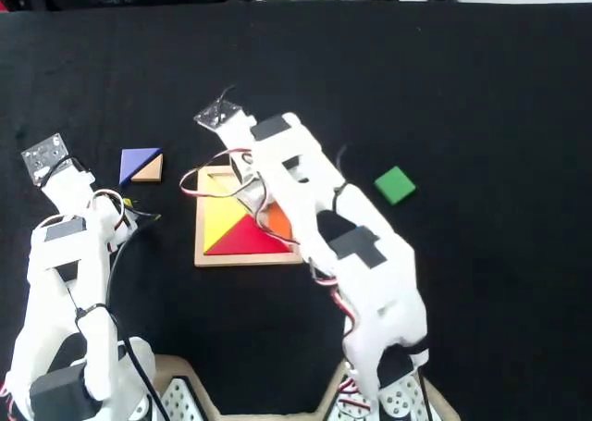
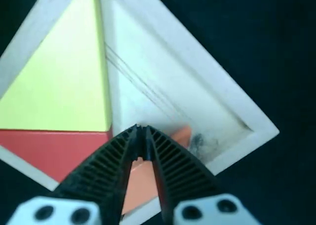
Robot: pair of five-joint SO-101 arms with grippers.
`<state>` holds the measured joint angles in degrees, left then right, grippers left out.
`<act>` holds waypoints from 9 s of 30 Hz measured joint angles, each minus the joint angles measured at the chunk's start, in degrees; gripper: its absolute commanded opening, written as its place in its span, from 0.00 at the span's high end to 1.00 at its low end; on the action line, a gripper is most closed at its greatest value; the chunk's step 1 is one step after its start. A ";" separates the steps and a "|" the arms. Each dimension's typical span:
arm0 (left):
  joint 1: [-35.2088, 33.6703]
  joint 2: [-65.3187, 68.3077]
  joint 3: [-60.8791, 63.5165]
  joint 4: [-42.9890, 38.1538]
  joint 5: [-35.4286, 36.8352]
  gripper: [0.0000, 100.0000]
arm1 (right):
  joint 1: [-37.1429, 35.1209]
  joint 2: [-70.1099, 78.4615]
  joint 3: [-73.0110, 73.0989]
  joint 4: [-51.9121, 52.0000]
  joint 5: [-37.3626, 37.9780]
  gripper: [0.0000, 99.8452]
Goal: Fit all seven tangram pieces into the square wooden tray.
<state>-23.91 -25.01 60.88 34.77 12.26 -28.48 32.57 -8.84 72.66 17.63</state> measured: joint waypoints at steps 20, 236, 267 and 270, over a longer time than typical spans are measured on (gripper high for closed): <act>0.00 0.00 0.00 0.00 0.00 0.82 | 2.90 -4.75 -2.02 4.04 -2.20 0.99; 2.64 0.00 1.23 -2.11 -3.34 0.82 | 21.54 -10.29 19.69 4.22 -45.89 0.85; 2.64 0.00 1.23 -2.11 -3.34 0.82 | 20.66 -19.52 1.14 14.42 2.90 0.99; 2.64 0.00 1.23 -2.11 -3.34 0.82 | 16.88 -19.52 -0.26 16.53 19.52 0.99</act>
<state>-21.27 -25.01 62.11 32.66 8.92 -11.60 13.05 -9.10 89.19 37.14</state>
